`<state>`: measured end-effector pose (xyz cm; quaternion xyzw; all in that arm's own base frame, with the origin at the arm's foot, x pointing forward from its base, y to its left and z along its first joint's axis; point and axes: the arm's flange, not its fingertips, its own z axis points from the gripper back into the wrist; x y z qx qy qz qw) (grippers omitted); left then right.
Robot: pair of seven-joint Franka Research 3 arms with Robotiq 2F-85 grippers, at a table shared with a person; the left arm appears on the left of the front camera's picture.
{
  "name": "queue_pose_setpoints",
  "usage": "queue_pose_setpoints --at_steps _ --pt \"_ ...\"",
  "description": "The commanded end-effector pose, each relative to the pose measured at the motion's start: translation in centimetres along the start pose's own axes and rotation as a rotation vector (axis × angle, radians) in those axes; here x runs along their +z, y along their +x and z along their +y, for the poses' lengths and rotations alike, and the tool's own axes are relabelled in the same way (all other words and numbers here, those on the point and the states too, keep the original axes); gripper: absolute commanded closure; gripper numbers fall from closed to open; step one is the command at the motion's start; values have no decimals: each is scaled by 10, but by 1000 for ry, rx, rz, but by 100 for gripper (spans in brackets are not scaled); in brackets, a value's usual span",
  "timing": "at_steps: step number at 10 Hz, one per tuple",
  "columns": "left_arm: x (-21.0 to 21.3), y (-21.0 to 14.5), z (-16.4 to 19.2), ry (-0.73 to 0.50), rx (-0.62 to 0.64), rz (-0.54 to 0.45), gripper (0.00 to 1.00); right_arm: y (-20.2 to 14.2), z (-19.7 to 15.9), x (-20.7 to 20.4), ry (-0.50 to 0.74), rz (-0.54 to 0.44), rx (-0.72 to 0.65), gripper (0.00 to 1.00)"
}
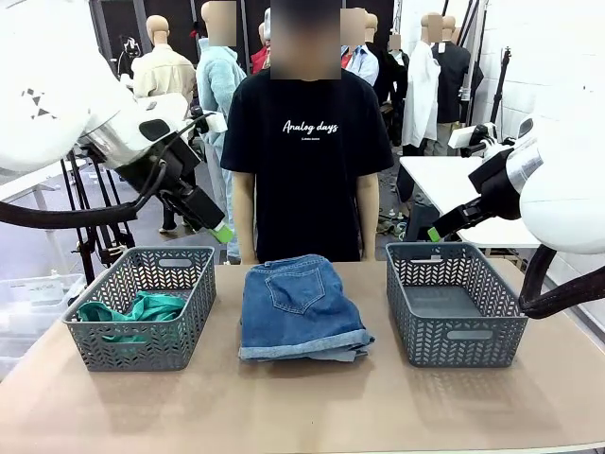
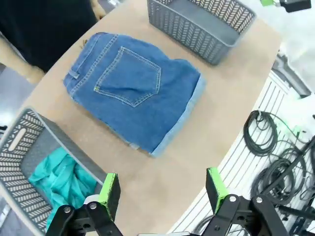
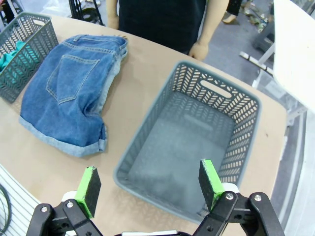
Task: Sort the tops and bottoms.
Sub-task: Lift clothes from the center of the table with your right hand.
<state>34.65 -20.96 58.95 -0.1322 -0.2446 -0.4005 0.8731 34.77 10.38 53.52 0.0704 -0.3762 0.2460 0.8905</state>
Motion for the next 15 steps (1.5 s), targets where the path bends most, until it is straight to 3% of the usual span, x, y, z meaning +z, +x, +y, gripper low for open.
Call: queue_pose_setpoints --at_steps 1,15 --pt "-2 -6 11 38 -1 11 9 0 -1 -1 10 -3 0 0" --pt "1 -1 3 15 -7 5 9 0 -1 -1 10 -3 0 0"
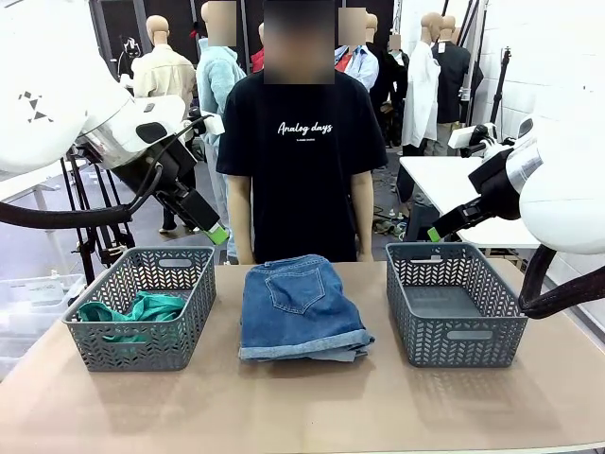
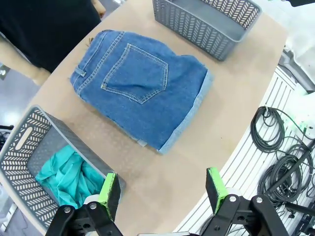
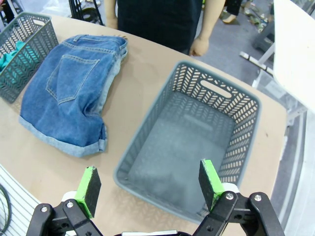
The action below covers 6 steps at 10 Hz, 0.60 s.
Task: Sort the tops and bottoms.
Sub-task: Lift clothes from the center of the table with your right hand.
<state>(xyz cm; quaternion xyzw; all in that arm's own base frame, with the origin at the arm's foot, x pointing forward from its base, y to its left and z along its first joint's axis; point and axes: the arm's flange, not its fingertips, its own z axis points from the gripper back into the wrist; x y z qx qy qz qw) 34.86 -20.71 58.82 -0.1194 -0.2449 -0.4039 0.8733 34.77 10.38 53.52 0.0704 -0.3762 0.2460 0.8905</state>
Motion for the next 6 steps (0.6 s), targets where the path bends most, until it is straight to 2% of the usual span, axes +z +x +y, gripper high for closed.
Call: queue_pose_setpoints --at_steps 1,6 --pt "2 0 0 -5 6 -5 9 0 -1 -1 10 -3 0 0" --pt "2 0 0 -5 6 -5 9 0 -1 -1 10 -3 0 0"
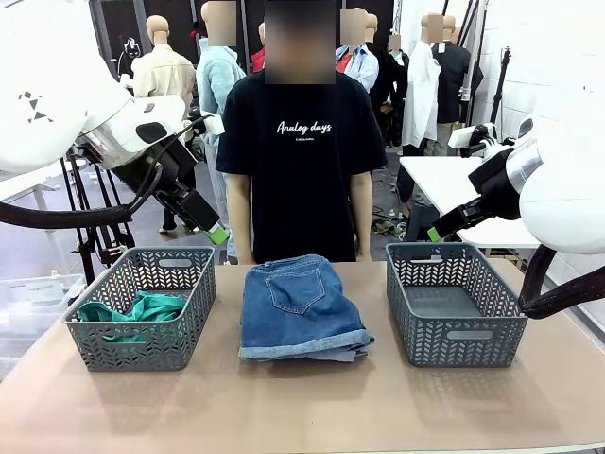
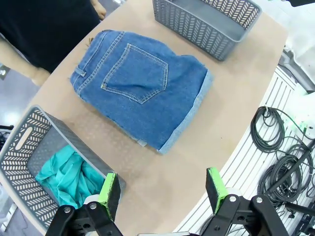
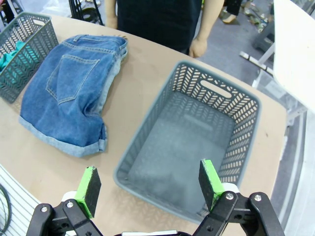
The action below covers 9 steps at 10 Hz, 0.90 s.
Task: Sort the tops and bottoms.
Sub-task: Lift clothes from the center of the table with your right hand.
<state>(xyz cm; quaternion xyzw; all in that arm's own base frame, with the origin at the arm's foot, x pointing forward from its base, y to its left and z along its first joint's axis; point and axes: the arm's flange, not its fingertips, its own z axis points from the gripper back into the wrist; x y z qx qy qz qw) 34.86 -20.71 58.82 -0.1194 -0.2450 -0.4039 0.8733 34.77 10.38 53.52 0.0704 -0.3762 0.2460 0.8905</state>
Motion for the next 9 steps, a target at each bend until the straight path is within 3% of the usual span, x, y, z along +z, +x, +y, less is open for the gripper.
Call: queue_pose_setpoints --at_steps 1,3,4,7,9 --pt "2 0 0 -5 6 -5 9 0 -1 -1 10 -3 0 0" --pt "2 0 0 -5 6 -5 9 0 0 0 0 0 0 0" --pt "2 0 0 -5 6 -5 9 31 8 6 2 -17 28 0" --pt "2 0 0 -5 6 -5 9 76 6 -81 72 129 35 0" --pt "2 0 0 -5 6 -5 9 73 14 -140 156 213 47 0"
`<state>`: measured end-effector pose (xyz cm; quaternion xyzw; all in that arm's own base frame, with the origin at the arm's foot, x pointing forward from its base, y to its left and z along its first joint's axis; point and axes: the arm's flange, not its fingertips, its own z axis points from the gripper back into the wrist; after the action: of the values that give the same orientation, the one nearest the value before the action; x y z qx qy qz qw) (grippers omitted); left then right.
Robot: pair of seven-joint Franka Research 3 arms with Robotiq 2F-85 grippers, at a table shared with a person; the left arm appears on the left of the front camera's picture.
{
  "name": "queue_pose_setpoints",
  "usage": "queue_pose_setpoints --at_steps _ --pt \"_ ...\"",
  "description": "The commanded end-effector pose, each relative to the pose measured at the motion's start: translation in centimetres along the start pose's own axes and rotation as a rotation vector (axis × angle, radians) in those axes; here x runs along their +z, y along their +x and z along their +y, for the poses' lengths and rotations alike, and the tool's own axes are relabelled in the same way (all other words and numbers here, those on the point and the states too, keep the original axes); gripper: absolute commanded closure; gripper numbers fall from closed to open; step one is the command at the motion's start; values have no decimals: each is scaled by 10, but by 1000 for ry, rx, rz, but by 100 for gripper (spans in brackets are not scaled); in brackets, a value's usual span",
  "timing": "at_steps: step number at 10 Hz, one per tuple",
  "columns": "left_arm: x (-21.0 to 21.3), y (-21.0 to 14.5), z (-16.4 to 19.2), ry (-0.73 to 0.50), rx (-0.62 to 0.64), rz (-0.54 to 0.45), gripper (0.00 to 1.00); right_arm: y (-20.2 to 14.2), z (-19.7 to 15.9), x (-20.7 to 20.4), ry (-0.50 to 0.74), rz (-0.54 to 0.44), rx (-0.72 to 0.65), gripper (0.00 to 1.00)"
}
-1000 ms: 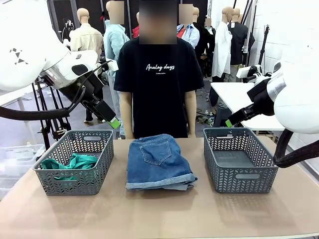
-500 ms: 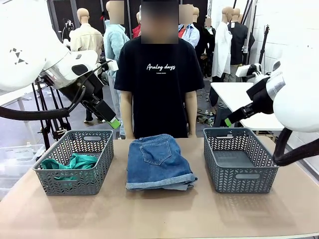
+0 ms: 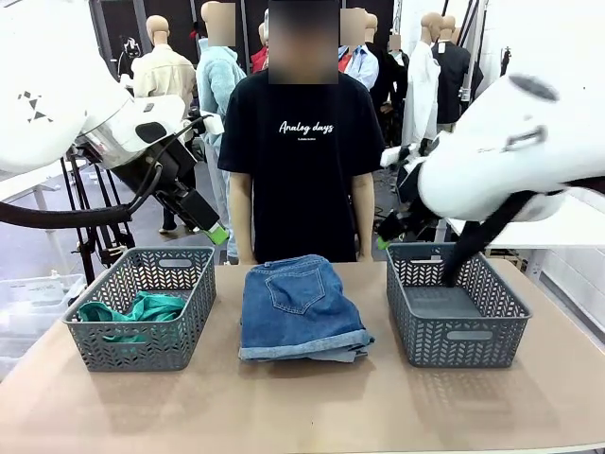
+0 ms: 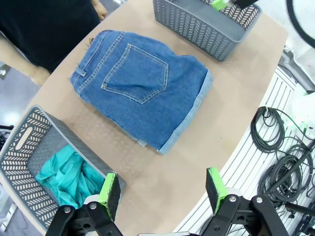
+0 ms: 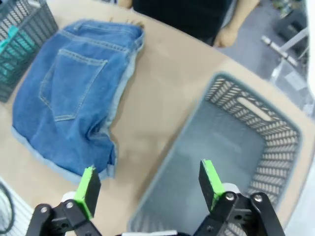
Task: Sort the tops and bottoms.
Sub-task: Lift clothes from the center of the table with your right hand.
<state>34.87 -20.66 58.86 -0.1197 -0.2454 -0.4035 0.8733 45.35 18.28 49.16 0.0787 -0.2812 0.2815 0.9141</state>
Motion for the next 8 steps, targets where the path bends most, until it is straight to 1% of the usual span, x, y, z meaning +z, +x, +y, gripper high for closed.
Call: queue_pose_setpoints --at_steps 1,3,4,5,6,7,8 --pt "1 0 -1 -6 5 -4 9 13 3 -32 121 43 39 0" --pt "1 0 -1 -6 5 -4 9 13 29 -50 179 51 83 0" --pt "1 0 -1 -6 5 -4 9 13 32 -55 200 55 77 0" --pt "1 0 -1 -6 5 -4 9 19 15 -22 179 -4 4 0" --pt "1 0 -1 -6 5 -4 9 12 45 -58 162 56 63 0" --pt "1 0 -1 -6 5 -4 9 12 45 -58 162 56 63 0" --pt "1 0 -1 -6 5 -4 9 18 38 -41 165 31 41 0"
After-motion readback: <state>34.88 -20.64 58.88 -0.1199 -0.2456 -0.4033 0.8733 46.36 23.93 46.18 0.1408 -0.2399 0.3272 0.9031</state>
